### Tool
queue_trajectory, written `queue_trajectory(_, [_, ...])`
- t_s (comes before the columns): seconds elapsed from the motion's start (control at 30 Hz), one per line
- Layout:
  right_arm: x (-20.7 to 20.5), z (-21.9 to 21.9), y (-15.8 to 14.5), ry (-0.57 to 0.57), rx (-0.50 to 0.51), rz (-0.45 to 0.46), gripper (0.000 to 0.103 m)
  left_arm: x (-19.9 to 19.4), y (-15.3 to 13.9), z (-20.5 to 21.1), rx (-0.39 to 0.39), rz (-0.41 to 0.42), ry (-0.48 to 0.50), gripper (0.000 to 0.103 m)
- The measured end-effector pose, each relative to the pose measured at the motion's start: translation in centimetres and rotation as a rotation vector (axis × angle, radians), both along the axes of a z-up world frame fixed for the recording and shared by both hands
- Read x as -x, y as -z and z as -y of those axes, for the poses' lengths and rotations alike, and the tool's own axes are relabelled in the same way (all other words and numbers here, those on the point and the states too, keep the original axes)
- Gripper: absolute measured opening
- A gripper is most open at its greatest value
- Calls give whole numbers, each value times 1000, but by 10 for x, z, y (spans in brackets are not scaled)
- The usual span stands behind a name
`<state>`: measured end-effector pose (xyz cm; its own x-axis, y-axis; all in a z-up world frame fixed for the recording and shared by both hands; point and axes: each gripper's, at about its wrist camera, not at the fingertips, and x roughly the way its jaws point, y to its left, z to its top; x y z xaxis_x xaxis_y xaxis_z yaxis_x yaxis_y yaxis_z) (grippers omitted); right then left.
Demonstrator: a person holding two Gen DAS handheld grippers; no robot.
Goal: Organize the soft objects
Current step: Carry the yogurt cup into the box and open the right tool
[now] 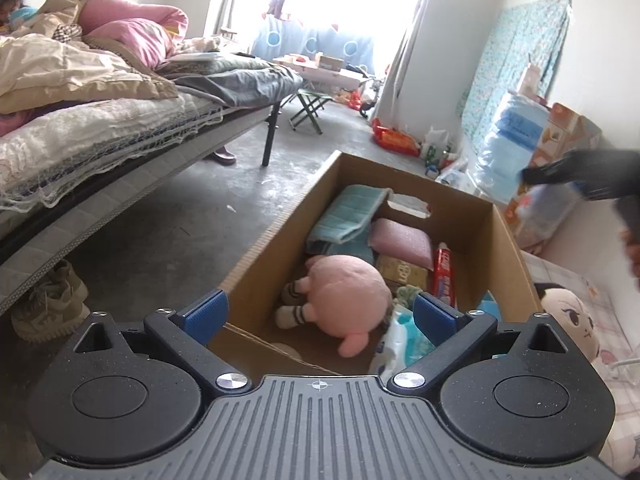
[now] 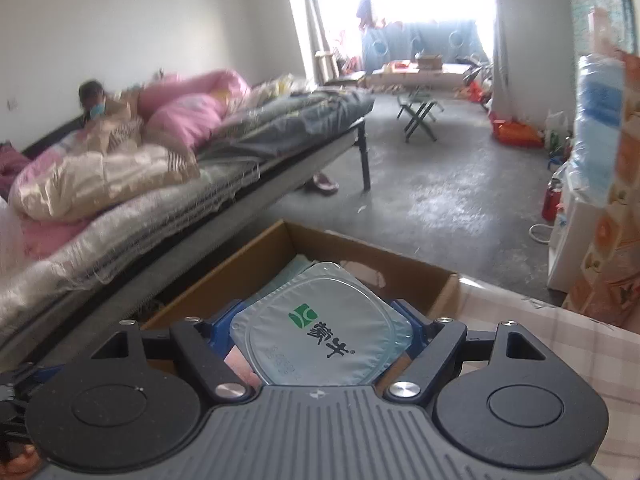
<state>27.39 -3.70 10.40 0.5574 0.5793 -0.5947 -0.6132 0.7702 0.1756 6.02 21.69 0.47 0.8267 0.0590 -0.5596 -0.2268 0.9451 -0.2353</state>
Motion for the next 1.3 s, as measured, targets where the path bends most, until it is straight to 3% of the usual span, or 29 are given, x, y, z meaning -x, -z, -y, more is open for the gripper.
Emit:
queue_trajectory(0.3, [-65,-68,72,13,249,-93,82,2,5,-18,28,-2,-30,99])
queue_trajectory(0.53, [-77,-86,105,4,437,-130,81,0,10,-24,39,-12,-36,99])
queue_trajectory(0.63, [-73,-93,112,-8,503,-101,82,0,9,-25,43,-15,-36,99])
queue_trajectory(1.03, [-71,-84,89,-1,454,-65,82,3,4,-21,42,-7,-27,99])
queue_trajectory(1.3, [-31,-41,38,-20,242,-53,88,15,-12,-9,14,25,-5,101])
